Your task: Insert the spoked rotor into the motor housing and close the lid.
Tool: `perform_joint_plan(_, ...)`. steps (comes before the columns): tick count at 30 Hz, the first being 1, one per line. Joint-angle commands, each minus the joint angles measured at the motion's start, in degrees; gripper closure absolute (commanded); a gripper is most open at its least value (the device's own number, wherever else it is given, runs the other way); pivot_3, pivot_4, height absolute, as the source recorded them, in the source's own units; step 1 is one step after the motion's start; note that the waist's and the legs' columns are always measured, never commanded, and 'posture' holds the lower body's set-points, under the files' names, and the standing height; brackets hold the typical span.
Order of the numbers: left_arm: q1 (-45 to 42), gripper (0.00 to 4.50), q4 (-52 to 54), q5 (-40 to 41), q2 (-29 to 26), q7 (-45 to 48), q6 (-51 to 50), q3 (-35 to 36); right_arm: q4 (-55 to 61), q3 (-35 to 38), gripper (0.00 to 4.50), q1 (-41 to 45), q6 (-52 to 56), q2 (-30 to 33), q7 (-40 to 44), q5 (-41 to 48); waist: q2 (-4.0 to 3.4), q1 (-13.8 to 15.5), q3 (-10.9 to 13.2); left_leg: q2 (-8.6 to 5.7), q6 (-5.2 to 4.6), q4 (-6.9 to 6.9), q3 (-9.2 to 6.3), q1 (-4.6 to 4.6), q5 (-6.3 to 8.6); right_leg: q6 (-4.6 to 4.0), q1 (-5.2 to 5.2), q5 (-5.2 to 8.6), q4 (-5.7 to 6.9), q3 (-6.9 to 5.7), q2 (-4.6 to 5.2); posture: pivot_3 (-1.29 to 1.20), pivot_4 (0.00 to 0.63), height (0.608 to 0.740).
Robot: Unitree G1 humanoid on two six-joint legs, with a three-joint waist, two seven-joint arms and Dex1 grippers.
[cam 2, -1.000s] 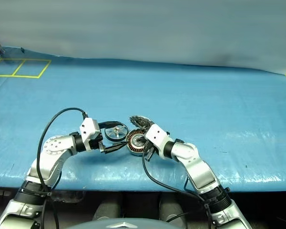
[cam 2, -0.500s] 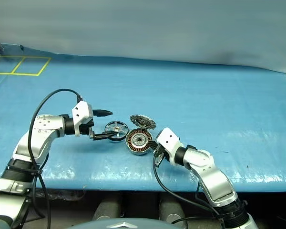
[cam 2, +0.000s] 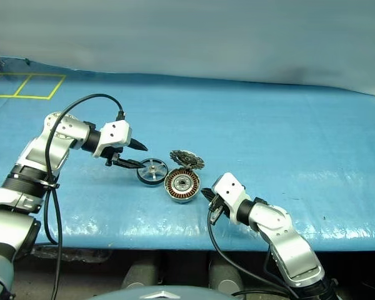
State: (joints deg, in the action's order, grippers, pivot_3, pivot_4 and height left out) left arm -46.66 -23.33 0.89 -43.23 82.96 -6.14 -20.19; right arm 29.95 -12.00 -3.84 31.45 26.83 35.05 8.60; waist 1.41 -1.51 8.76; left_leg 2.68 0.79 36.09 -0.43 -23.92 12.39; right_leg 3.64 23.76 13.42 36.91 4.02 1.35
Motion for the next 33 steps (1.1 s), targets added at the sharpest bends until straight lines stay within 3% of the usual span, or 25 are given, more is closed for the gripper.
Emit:
perform_joint_plan(1,-4.2,1.55,-3.1,-2.0,0.1,4.3,3.6,-1.6,2.5,0.2,4.5,-0.5,-0.8,-0.5,-1.0,0.5,0.0,0.1,0.0,0.0,0.0,0.02,-0.01,0.0,0.0,0.0,-0.01,0.0,0.0,0.0,0.0,0.0,0.15,0.74)
perform_joint_plan(16,-15.0,1.55,-22.6,-9.9,8.7,8.2,16.1,-6.0,2.7,-1.0,4.5,-2.1,-2.1,-1.9,-4.2,-0.5,0.02,0.0,0.0,-0.01,-0.14,0.55,-0.08,-0.16,0.08,0.09,-0.06,-0.05,0.17,-0.01,-0.02,0.0,0.15,0.74)
perform_joint_plan(33,-21.6,1.55,-30.6,-17.5,11.2,8.9,24.8,-8.1,3.0,-1.6,4.5,0.4,-1.3,-1.2,-2.7,0.4,0.02,0.2,0.0,-0.03,-0.23,1.41,-0.24,-0.64,0.13,0.4,0.0,-0.24,0.35,-0.02,-0.05,0.0,0.15,0.74)
